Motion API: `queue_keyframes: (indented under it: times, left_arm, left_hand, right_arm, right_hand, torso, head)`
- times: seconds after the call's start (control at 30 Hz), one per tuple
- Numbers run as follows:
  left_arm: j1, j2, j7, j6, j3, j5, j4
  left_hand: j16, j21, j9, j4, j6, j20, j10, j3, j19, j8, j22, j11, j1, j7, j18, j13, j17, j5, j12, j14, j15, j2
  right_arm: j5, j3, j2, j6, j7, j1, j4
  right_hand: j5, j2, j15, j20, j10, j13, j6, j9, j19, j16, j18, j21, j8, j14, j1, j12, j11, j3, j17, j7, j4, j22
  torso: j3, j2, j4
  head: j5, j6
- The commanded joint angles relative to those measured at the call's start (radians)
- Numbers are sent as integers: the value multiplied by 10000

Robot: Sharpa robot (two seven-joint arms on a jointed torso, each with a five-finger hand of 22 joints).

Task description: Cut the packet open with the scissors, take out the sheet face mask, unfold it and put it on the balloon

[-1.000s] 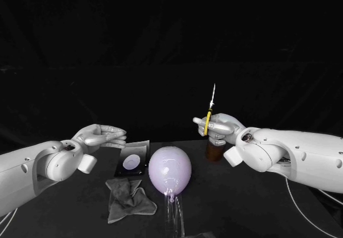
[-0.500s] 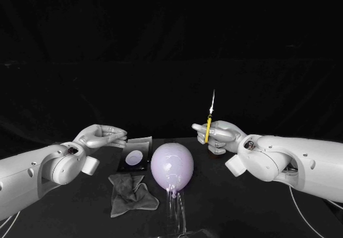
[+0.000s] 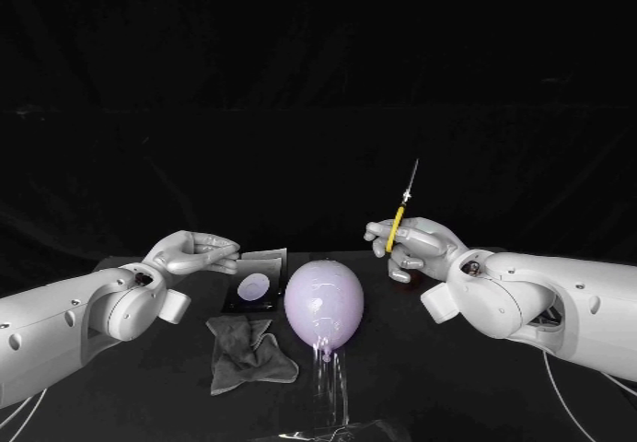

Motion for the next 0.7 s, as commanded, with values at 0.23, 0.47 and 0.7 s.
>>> queue_keyframes:
  times: [0.23,0.47,0.7]
  left_arm:
    - [-49,38,99,-134,9,-79,-68]
    - [-62,55,60,-181,8,-80,-112]
    - [-69,86,61,-200,8,-80,-185]
  left_hand:
    - [69,52,-15,-7,54,7,16,154,-79,-65,12,75,-26,64,124,2,27,-2,-18,56,19,-88]
    - [84,71,-15,-25,68,4,29,254,-78,-63,20,74,1,73,128,5,44,-3,-11,56,16,-105]
    - [95,90,-15,-50,81,-2,42,338,-78,-61,28,72,28,73,129,7,58,-3,-5,53,16,-121]
  right_arm:
    - [377,8,-140,-864,480,-7,82]
    - [-337,8,-191,-791,59,-8,36]
    - [-827,8,-228,-55,-644,-8,94]
  right_hand:
    - [20,24,-777,-521,3707,3893,2020,1059,1401,1682,-446,2258,1712,1060,874,10646,-636,-1006,2958,-587,-200,1669]
    - [-1,-361,-1110,-887,3707,3893,7449,5230,1536,1682,-537,2679,10645,1060,268,10646,-1097,-1779,2958,-1130,27,2031]
    - [6,809,-1255,-1063,3707,3893,7641,5326,1888,1682,-678,3257,10903,1060,-1418,10646,-1272,-2395,2958,-1258,2064,2443]
  torso:
    - [4,-1,-2]
    - [11,-4,-12]
    - [8,-3,-18]
  head:
    - [12,-66]
    - [-1,-92]
    - [-62,-107]
